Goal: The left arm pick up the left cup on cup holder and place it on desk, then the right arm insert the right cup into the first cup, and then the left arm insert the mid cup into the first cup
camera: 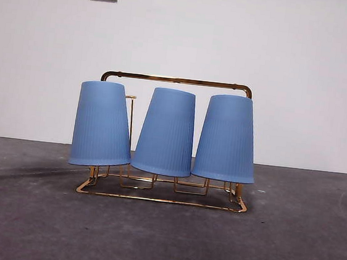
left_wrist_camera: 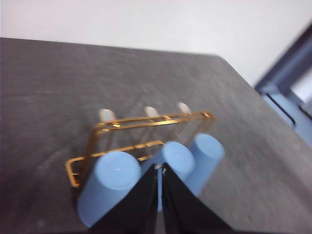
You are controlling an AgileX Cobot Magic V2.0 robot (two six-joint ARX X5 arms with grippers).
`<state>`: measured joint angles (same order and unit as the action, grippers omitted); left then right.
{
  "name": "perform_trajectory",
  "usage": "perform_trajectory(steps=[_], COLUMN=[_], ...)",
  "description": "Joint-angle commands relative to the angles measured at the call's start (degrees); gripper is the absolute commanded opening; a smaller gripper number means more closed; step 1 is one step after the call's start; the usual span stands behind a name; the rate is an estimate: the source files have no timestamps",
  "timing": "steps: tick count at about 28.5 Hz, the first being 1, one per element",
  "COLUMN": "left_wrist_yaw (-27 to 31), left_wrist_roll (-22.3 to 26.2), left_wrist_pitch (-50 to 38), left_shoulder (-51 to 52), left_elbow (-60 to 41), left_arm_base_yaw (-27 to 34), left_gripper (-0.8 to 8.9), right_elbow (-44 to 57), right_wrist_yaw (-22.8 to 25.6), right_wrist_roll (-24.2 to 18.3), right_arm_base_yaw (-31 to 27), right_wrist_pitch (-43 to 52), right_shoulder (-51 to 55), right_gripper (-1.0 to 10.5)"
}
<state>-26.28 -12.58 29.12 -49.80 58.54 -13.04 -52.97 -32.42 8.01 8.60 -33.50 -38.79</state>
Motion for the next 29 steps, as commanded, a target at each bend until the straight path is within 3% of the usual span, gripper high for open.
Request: perform_trajectory(steps=[1, 5, 10, 13, 18, 20, 29], left_wrist_yaw=[-2.5, -2.8, -2.7, -2.7, -2.7, -2.7, -2.7], left_wrist_roll=[4.9, 6.9, 7.7, 7.7, 8.1, 8.2, 8.7], left_wrist_pitch=[2.0, 3.4, 3.3, 2.8, 2.6, 2.6, 5.3], left_shoulder=[-1.5, -1.7, -1.6, -1.7, -1.7, -1.7, -1.5], left_elbow=[2.5, 2.8, 2.8, 2.8, 2.8, 2.8, 2.8], left_arm_base_yaw=[-2.1, -4.7, -6.2, -6.3, -6.3, -6.5, -7.0], left_gripper=[0.10, 0.10, 0.51, 1.75, 5.25, 6.02, 6.07], right_elbow=[-2.1, -2.4, -2.4, -2.4, -2.4, -2.4, -2.4], right_wrist_yaw=[-2.4, -5.2, -5.0, -4.6, -3.5, -3.6, -3.6], right_wrist_roll=[-3.8, -4.2, -4.1, -4.1, -2.8, -2.6, -2.2], right_arm_base_yaw=[1.7, 2.9, 3.0, 3.0, 3.0, 3.0, 3.1], right_wrist_pitch=[-1.6, -2.6, -3.0, -3.0, -3.0, -3.0, -2.7], right_shoulder=[-2.6, -5.4, -6.5, -6.5, -6.5, -6.5, -7.3], right_gripper=[0.1, 0.1, 0.1, 0.7, 4.3, 5.1, 5.2])
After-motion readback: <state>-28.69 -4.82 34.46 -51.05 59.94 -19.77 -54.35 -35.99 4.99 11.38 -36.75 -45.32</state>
